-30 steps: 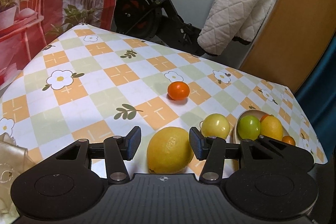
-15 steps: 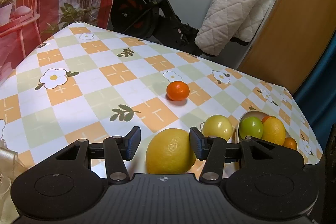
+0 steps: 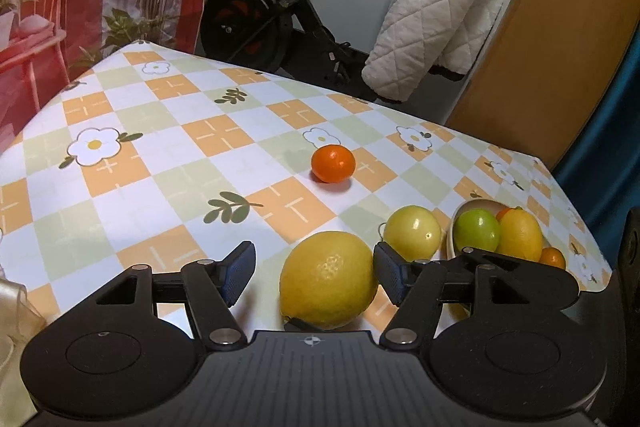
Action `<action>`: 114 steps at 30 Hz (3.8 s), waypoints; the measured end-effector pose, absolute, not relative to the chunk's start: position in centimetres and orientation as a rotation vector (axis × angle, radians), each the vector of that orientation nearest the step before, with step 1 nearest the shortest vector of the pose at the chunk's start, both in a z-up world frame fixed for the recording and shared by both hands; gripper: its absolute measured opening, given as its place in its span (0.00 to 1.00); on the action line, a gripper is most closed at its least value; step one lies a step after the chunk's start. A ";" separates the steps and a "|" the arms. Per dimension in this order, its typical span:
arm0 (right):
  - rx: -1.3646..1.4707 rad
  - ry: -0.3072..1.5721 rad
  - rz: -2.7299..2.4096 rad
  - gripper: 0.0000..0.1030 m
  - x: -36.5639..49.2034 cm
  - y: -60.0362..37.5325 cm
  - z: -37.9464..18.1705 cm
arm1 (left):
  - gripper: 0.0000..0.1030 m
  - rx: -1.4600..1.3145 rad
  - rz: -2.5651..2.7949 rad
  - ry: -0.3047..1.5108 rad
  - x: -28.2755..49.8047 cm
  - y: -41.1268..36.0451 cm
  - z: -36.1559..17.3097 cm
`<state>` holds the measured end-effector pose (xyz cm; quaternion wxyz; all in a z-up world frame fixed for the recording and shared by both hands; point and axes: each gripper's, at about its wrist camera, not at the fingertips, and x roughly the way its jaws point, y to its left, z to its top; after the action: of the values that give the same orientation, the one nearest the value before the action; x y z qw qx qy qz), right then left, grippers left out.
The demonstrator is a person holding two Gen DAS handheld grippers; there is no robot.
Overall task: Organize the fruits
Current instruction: 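Withdraw the left gripper toward the second large lemon, then close the left gripper on the second lemon, then carry the second lemon onto the plate and open the left gripper, then withdraw the left gripper toward the pale yellow-green round fruit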
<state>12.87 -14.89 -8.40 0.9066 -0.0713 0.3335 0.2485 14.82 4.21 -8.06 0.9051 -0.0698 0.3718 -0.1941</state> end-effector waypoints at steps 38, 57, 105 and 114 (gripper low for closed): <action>0.013 0.595 0.425 0.57 8.7 -21.7 -5.2 | 0.56 -0.080 -0.509 0.727 11.7 -2.4 -4.7; 0.133 0.609 0.289 0.57 8.8 -28.9 -6.6 | 0.56 0.012 -0.592 0.772 12.7 -9.5 -6.1; -0.079 0.574 0.285 0.46 12.0 -27.8 -1.1 | 0.56 -0.227 -0.479 0.703 17.8 -1.1 -0.3; -0.096 0.601 0.347 0.45 14.1 -25.6 -1.1 | 0.56 -0.194 -0.436 0.672 19.4 0.9 0.3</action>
<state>14.06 -25.55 -1.13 0.9392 -0.0469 0.2944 0.1702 19.39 0.94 0.31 0.9162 -0.0945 0.3267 -0.2119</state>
